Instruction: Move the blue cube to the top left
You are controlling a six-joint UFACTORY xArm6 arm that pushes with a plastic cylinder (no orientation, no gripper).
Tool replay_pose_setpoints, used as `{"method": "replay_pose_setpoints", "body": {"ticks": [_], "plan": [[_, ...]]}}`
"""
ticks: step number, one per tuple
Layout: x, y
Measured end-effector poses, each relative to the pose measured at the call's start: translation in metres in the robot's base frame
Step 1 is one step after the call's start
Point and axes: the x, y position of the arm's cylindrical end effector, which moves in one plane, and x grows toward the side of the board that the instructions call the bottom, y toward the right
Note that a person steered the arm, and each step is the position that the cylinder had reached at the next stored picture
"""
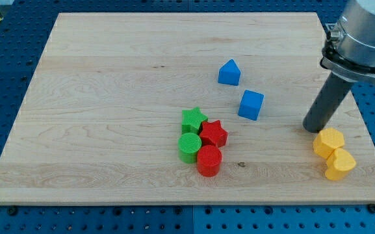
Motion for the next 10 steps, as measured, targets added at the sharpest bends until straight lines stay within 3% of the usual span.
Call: {"method": "replay_pose_setpoints", "body": {"ticks": [1,3,5,7,8,10], "plan": [[-0.005,-0.031],[-0.005,-0.038],[-0.057,-0.095],[-0.048,-0.084],[-0.02,-0.069],[-0.035,-0.135]]}}
